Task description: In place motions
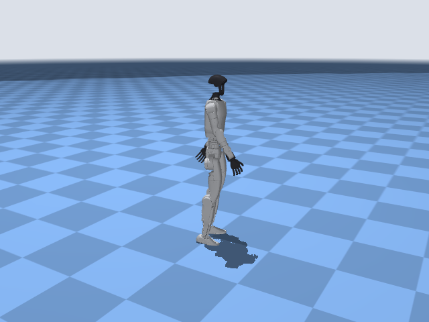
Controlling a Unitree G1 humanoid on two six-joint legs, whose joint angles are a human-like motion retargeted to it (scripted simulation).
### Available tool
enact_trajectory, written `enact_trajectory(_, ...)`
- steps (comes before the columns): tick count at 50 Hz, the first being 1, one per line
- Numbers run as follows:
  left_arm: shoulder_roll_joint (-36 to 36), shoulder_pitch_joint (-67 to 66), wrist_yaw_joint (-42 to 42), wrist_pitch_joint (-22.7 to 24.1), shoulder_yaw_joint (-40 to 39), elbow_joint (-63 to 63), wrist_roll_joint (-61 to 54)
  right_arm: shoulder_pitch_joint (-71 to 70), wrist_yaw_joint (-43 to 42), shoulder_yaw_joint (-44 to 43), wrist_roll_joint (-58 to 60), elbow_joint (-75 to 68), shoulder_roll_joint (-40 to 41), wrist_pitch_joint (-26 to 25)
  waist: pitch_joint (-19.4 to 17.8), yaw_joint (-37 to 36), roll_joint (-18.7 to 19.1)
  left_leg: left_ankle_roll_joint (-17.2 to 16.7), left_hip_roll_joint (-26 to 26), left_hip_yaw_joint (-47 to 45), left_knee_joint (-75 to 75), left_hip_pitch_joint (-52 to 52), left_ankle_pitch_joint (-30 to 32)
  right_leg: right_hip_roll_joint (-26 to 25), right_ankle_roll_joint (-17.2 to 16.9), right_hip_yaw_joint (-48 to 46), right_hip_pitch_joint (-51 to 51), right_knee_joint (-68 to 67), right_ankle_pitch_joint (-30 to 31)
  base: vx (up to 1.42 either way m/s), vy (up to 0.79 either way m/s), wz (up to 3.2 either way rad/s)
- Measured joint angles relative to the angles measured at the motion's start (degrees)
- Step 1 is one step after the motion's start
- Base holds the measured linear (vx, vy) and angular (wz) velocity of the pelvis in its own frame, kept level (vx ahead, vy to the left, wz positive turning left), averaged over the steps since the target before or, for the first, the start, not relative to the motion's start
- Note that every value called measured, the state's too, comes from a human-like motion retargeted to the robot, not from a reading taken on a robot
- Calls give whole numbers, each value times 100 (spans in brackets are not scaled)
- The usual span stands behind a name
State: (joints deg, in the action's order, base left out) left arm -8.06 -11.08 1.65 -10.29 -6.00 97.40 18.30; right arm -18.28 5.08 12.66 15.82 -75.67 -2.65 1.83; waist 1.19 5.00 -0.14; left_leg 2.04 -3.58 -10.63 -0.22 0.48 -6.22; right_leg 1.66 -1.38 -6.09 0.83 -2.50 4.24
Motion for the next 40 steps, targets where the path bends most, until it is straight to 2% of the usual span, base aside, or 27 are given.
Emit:
enact_trajectory(5,182,1892,-954,251,414,-662,496,863,183,-1162,-179,-1801,-415,-523,14,-66,-57,12,-38,117,21,-23,45,56,36,-277,-91,39,-61,0,0,20)
enact_trajectory(8,326,2666,-1575,717,689,-1550,673,1667,767,-1881,-814,-2173,-810,-1317,51,-103,-46,20,-41,134,33,-70,49,76,61,-349,-73,48,-101,0,0,0)
enact_trajectory(11,419,3224,-1805,1184,961,-2554,448,2499,1074,-2525,-1675,-2173,-1154,-2019,94,-117,-3,27,-41,119,36,-116,45,91,79,-383,-22,54,-134,1,2,-6)
enact_trajectory(16,137,3543,-1763,2026,1368,-4002,-92,3391,435,-3410,-2688,-2173,-1426,-2046,100,-83,35,32,-43,116,54,-134,32,112,113,-383,5,45,-176,0,1,-4)
enact_trajectory(18,-1,3480,-1665,2356,1441,-4271,-172,3558,102,-3495,-2926,-2173,-1481,-2106,121,-90,50,35,-41,103,53,-127,23,112,127,-366,14,35,-182,0,0,0)
enact_trajectory(20,-49,3299,-1544,2486,1449,-4352,-197,3593,-222,-3394,-3133,-2173,-1506,-2224,136,-112,66,43,-40,83,48,-113,11,102,132,-321,30,23,-176,0,0,0)
enact_trajectory(24,64,2609,-1412,2214,1291,-3847,16,3028,-834,-2814,-3617,-2173,-1348,-2133,97,-197,63,60,-42,1,22,-24,-25,58,100,-43,80,-21,-103,1,0,-31)
enact_trajectory(28,256,1769,-1091,1638,745,-2423,481,1789,-512,-2046,-3333,-2173,-886,-1332,19,-249,57,57,-2,-253,-31,103,-82,-8,5,237,141,-23,14,-3,-4,-63)
enact_trajectory(30,265,1365,-876,1199,353,-1395,677,1076,42,-1689,-2950,-2173,-573,-799,7,-220,71,45,31,-381,-57,152,-109,-46,-36,356,182,-29,71,-4,-5,-59)
enact_trajectory(32,140,943,-695,497,-69,-411,786,544,480,-1307,-2677,-1755,-173,-392,-13,-162,79,26,67,-481,-74,184,-131,-90,-65,476,221,-42,120,-3,-7,-47)
enact_trajectory(35,27,-165,-430,-492,-344,0,565,-49,708,-713,-2312,-752,351,59,-42,-9,70,-9,125,-579,-98,196,-162,-154,-104,637,289,-57,178,1,-8,-29)
enact_trajectory(37,63,-909,-188,-378,-304,0,424,-378,649,-327,-2002,-154,554,297,-17,56,77,-33,168,-634,-109,181,-182,-197,-127,737,349,-65,209,5,-5,-25)
enact_trajectory(40,168,-1722,176,172,-372,0,832,-653,627,163,-1456,753,653,530,-6,28,97,-65,224,-726,-121,171,-209,-254,-151,879,413,-76,249,2,0,-18)
